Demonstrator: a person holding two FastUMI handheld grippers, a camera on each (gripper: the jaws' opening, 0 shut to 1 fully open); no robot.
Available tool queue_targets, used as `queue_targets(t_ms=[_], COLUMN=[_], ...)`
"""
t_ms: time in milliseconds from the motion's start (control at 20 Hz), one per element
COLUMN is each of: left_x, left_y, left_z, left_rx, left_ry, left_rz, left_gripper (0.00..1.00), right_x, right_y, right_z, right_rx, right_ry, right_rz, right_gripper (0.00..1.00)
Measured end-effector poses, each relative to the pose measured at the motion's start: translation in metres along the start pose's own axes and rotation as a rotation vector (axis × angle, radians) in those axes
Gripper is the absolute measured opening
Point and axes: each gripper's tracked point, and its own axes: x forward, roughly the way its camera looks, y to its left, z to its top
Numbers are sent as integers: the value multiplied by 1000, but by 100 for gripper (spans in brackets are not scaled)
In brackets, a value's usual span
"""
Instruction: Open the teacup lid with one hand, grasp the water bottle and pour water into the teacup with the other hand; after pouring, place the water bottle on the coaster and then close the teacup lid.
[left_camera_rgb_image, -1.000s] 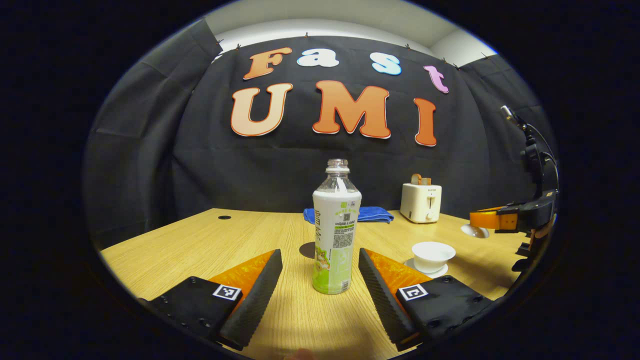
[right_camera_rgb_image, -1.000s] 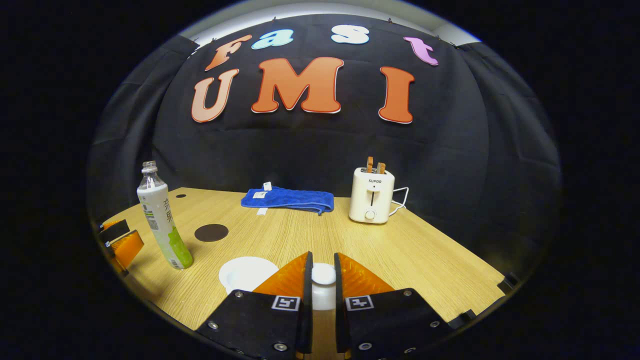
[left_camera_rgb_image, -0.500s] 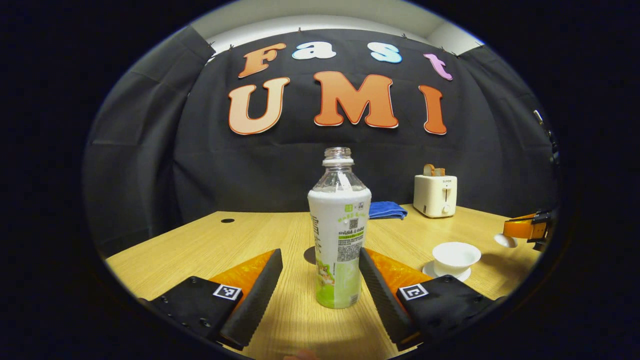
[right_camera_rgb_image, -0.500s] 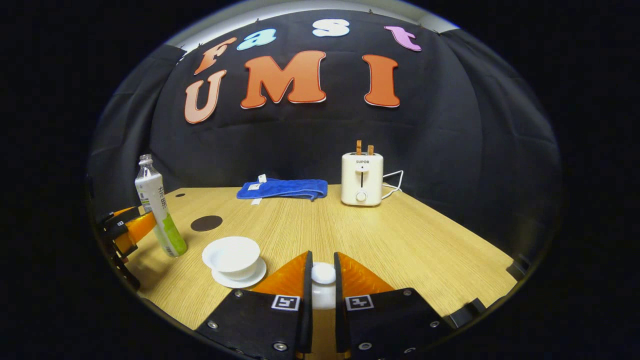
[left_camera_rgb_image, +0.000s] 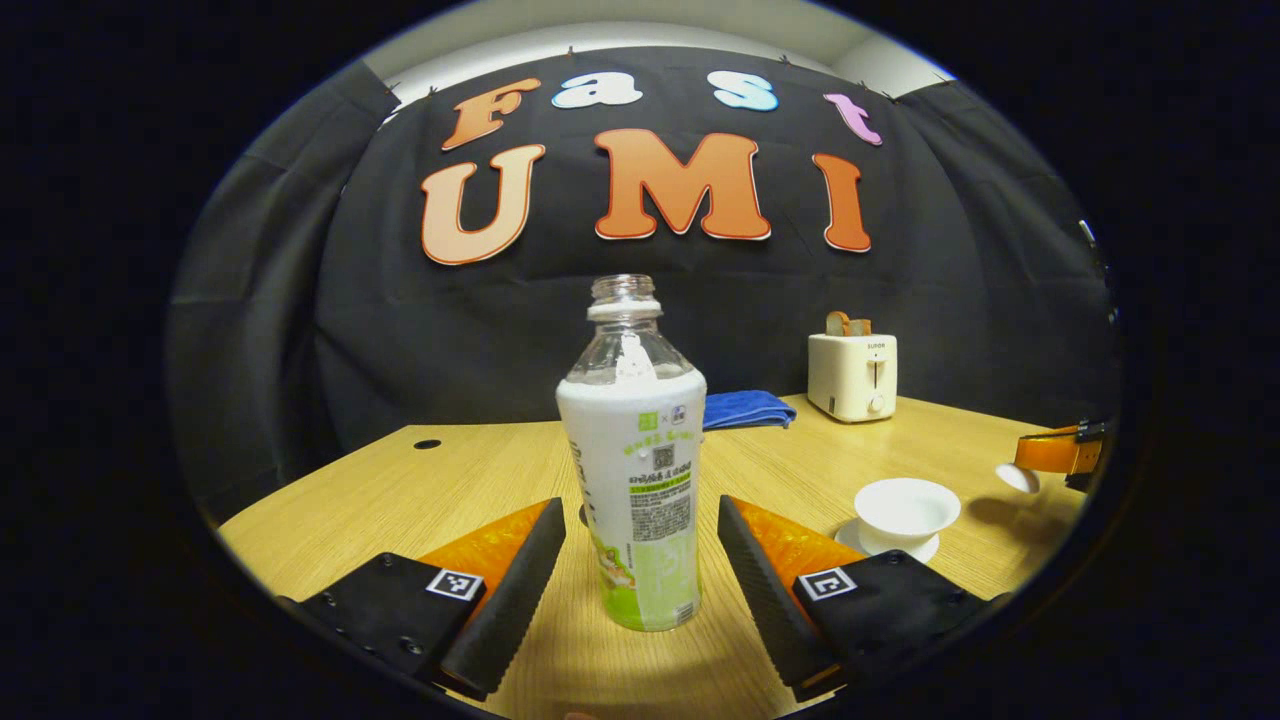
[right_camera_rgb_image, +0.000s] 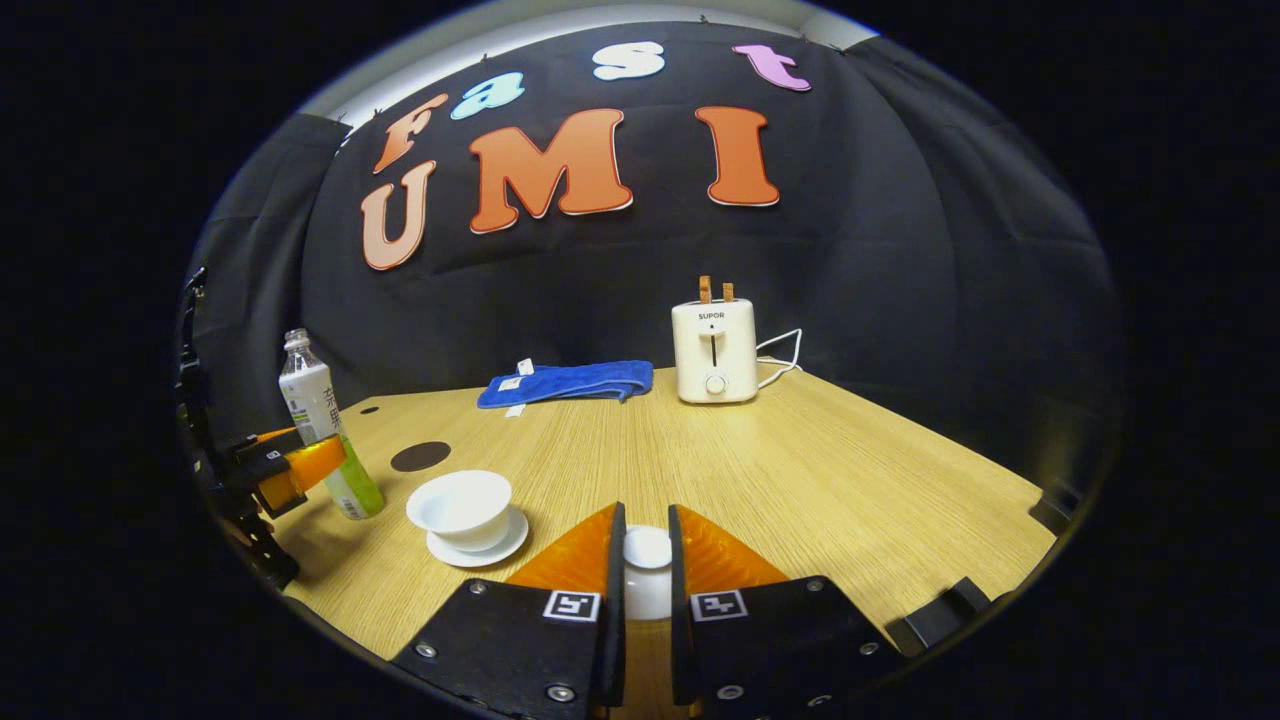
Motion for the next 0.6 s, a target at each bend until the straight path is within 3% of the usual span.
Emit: queue_targets(t_ms=[100,250,600], left_x=[0,-10,-26], left_y=[4,-11,-28], left_z=[-1,7,26], left_rx=[-19,-2,432], left_ry=[6,6,14], left_rz=[24,-9,-27], left_gripper=[67,66,65], right_x=[0,0,0], right_y=[0,-2,-6], right_z=[0,0,1], right_rx=[-6,-6,-4], right_ry=[0,3,5], right_rz=[3,-2,-22], right_gripper=[19,19,18])
